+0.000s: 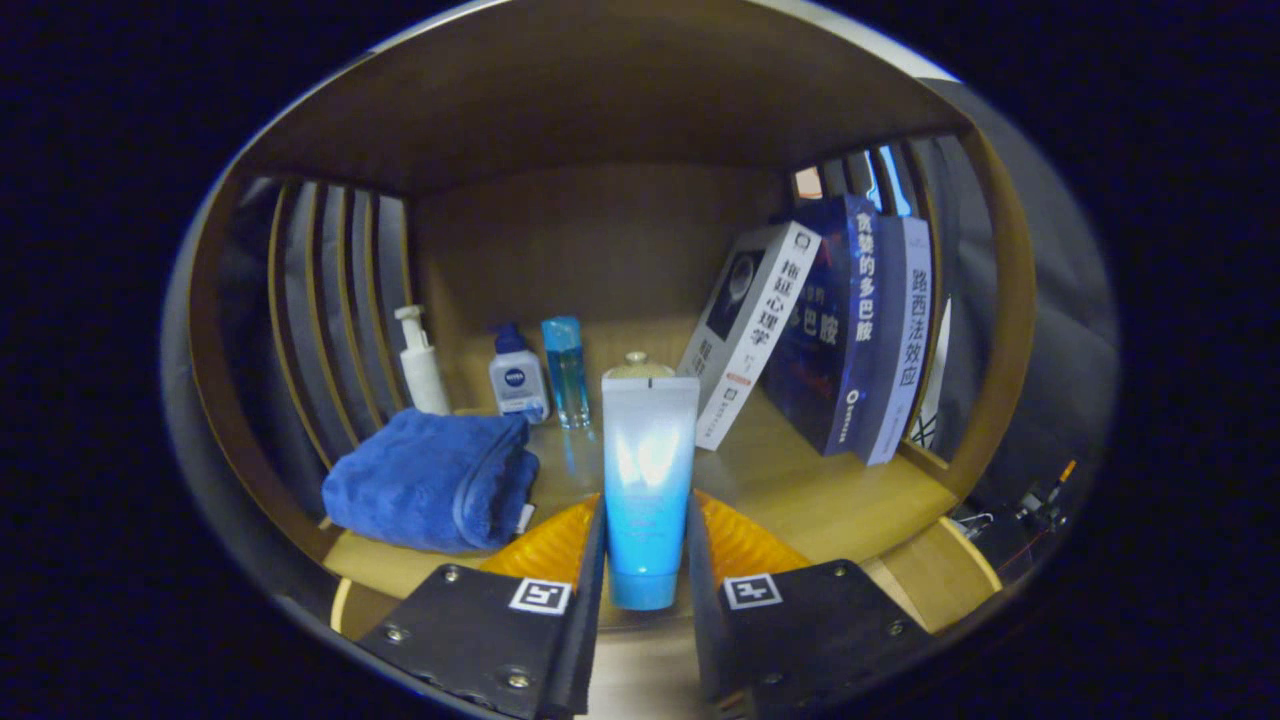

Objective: Pull open the drawer, take out the items inside it, and place them on the countertop above the cabinet.

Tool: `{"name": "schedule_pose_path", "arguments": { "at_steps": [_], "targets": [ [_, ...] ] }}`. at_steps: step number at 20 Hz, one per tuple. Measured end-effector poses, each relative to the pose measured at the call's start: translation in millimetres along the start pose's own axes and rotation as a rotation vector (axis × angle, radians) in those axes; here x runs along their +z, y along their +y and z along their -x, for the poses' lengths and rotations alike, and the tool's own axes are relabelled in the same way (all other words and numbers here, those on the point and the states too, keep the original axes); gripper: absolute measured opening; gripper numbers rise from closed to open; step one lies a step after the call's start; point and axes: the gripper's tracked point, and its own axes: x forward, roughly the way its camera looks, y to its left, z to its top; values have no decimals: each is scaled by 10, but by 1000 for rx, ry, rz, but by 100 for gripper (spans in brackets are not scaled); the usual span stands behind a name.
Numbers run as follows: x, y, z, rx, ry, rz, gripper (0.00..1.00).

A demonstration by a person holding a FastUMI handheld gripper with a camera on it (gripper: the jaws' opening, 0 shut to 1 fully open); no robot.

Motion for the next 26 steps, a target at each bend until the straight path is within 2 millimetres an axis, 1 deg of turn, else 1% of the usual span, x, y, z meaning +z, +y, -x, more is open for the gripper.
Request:
{"name": "schedule_pose_path", "arguments": {
  "at_steps": [2, 5, 8, 10, 12, 14, 15, 17, 20, 22, 26],
  "targets": [
    [-123, 10, -155, -2, 21, 17, 41],
    [-272, 67, -294, 14, 49, 27, 41],
    [-347, 136, -391, 24, 67, 19, 41],
    [-378, 146, -441, 15, 78, 8, 44],
    [-317, 117, -490, -8, 54, -1, 45],
    [-280, 121, -451, -10, 53, -20, 46],
    [-258, 123, -413, -7, 53, -24, 55],
    [-233, 58, -345, -27, 51, -14, 74],
    [-191, 26, -142, -21, 41, 7, 100],
    [-132, 45, 14, 4, 26, 14, 100],
    [-65, 26, 415, 38, 17, 9, 100]
  ]
}}
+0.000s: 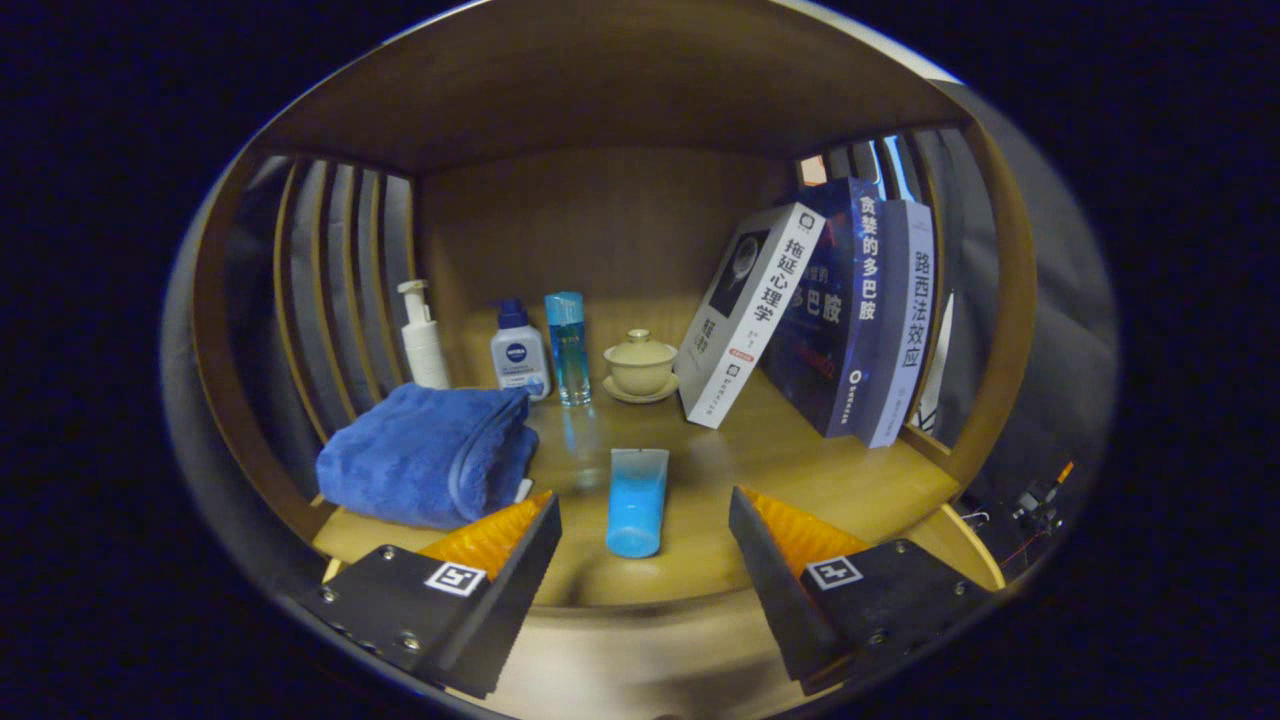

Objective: Pull open the drawer, take out the items inside it, and place them on the countertop above the cabinet.

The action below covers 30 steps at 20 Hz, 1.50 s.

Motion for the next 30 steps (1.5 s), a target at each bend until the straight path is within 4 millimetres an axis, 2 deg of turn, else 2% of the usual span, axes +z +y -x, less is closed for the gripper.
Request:
{"name": "schedule_pose_path", "arguments": {
  "at_steps": [10, 13, 16, 19, 24, 27, 30],
  "targets": [
    [228, -190, 1233, 64, -150, -4, 100],
    [382, -263, 1603, 89, -225, -36, 100],
    [433, -318, 1961, 109, -266, -74, 100],
    [392, -461, 2225, 101, -294, -84, 100],
    [209, -703, 2646, 88, -386, -63, 100],
    [-61, -917, 2784, 51, -392, -86, 100],
    [-361, -1097, 2766, 15, -377, -112, 100]
  ]
}}
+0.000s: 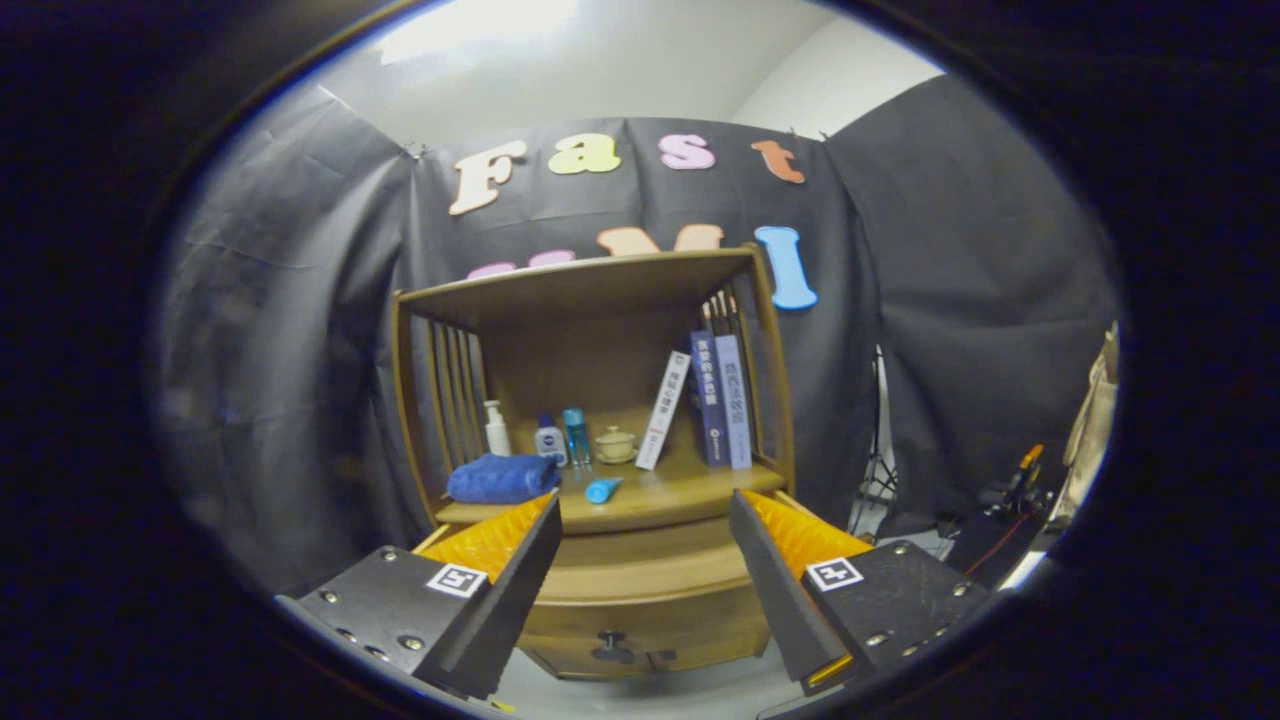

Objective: Pull open the drawer, take out the items inside it, and place them on the countertop above the cabinet.

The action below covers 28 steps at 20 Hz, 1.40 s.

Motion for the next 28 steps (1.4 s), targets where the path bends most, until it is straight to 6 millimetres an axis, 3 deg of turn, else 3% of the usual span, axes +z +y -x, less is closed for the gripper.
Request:
{"name": "schedule_pose_path", "arguments": {
  "at_steps": [5, 15, 23, 28],
  "targets": [
    [-623, -132, 13, 1, 102, 74, 100],
    [-1598, 121, -209, 41, 301, 63, 100],
    [-1873, 417, -455, 58, 337, 68, 100],
    [-1890, 421, -543, 73, 296, 47, 100]
  ]
}}
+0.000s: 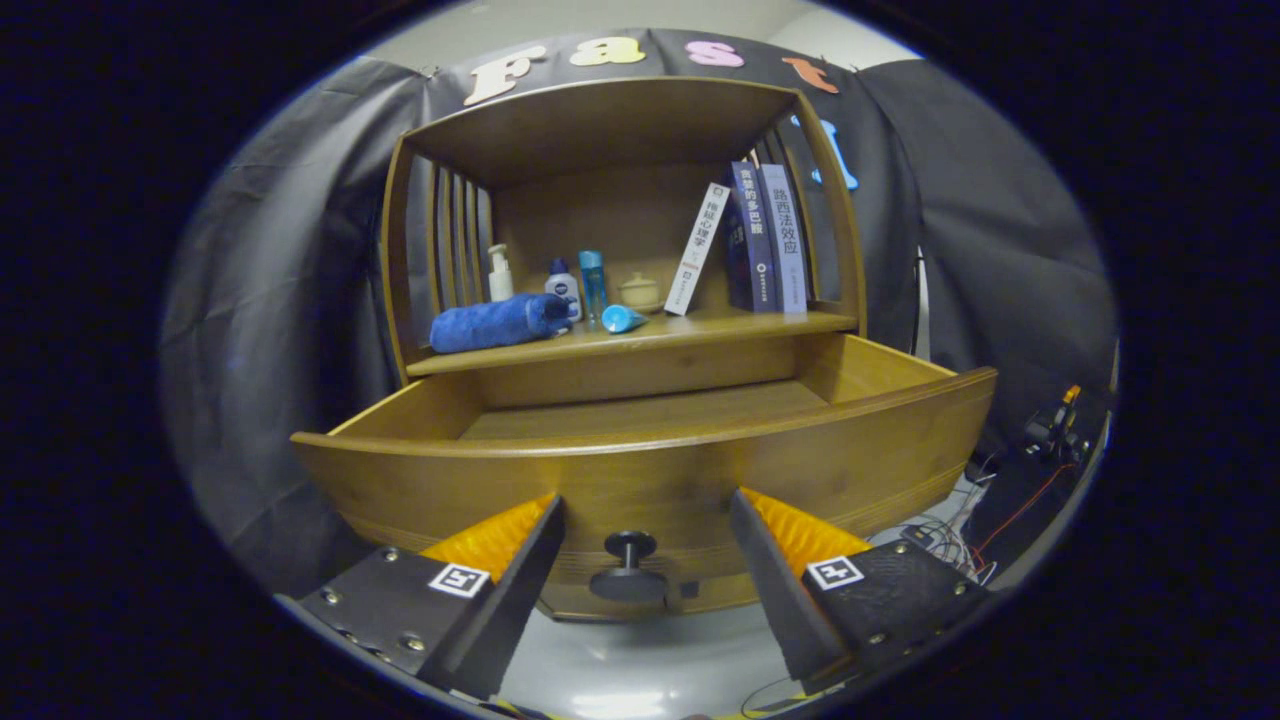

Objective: Pull open the drawer, take out the items inside it, and place them on the countertop above the cabinet.

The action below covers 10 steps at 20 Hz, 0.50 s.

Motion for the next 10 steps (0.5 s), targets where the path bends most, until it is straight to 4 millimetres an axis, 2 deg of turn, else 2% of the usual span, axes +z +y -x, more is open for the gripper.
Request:
{"name": "schedule_pose_path", "arguments": {
  "at_steps": [5, 10],
  "targets": [
    [-19, 35, -182, 32, 33, -29, 100],
    [28, 73, -361, 14, 31, 22, 100]
  ]
}}
